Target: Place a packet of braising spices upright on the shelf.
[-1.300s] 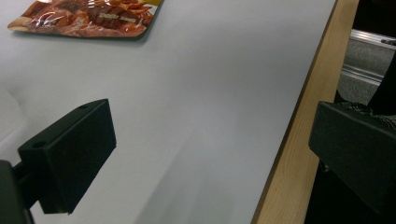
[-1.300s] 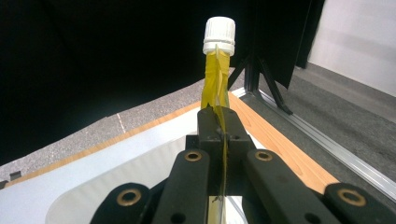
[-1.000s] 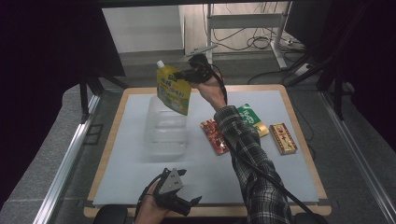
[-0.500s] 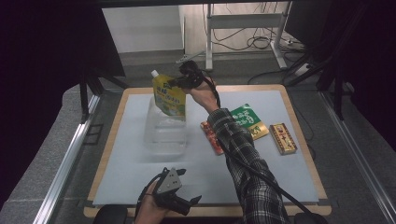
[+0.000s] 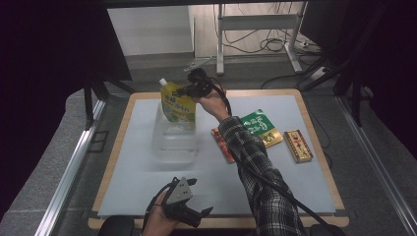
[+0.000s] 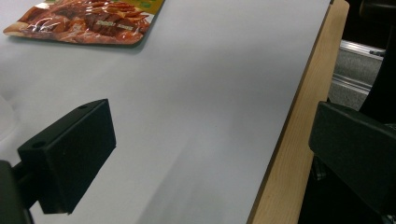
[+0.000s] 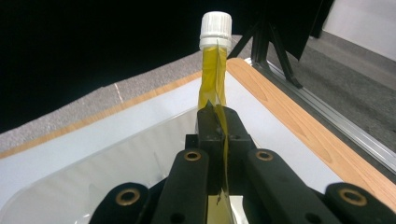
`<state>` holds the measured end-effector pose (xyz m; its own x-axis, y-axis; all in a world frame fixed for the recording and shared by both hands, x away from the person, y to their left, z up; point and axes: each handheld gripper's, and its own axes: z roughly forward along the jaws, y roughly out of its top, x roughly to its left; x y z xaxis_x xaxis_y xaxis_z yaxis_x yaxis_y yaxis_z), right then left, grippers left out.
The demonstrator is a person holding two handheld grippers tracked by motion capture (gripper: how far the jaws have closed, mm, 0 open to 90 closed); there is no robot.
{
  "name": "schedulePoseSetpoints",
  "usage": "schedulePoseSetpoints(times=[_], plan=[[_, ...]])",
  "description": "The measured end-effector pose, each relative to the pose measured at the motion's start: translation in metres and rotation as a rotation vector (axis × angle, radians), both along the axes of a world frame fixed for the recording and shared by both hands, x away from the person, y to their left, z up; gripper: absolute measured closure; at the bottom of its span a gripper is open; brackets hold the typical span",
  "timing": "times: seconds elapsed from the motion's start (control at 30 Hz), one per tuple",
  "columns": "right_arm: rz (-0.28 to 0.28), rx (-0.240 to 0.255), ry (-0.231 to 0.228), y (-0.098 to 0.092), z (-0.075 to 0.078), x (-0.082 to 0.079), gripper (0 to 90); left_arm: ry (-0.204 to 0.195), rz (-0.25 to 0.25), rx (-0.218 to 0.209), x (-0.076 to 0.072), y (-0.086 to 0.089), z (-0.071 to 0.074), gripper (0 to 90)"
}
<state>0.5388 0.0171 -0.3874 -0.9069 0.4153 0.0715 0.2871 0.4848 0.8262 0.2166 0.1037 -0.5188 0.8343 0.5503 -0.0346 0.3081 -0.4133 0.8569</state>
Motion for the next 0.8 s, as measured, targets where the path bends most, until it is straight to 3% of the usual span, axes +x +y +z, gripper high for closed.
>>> schedulePoseSetpoints(times=[0.07, 0.1, 0.2, 0.33, 0.37, 0.5, 0.8], plan=[[-0.013, -0.016, -0.002, 0.000, 0.000, 0.000, 84.7, 0.000, 0.001, 0.001, 0.000, 0.000, 0.000, 0.3], [-0.020, -0.033, -0.008, -0.001, -0.001, 0.000, 78.7, 0.001, 0.001, 0.001, 0.000, 0.000, 0.000, 0.4], [-0.021, -0.035, -0.013, -0.002, -0.003, -0.001, 73.2, 0.002, 0.000, 0.005, 0.000, 0.000, -0.001, 0.4], [-0.046, -0.027, -0.047, -0.005, -0.001, -0.003, 55.8, 0.002, 0.001, 0.008, 0.000, -0.001, -0.001, 0.4], [-0.046, -0.027, -0.047, -0.005, -0.001, -0.003, 55.8, 0.002, 0.001, 0.008, 0.000, -0.001, -0.001, 0.4], [-0.048, -0.029, -0.062, -0.010, 0.001, -0.007, 41.3, 0.002, 0.000, 0.010, 0.000, -0.001, -0.001, 0.4], [-0.054, -0.042, -0.094, -0.013, 0.002, -0.015, 27.7, 0.004, -0.008, 0.023, 0.000, -0.003, -0.002, 0.3]])
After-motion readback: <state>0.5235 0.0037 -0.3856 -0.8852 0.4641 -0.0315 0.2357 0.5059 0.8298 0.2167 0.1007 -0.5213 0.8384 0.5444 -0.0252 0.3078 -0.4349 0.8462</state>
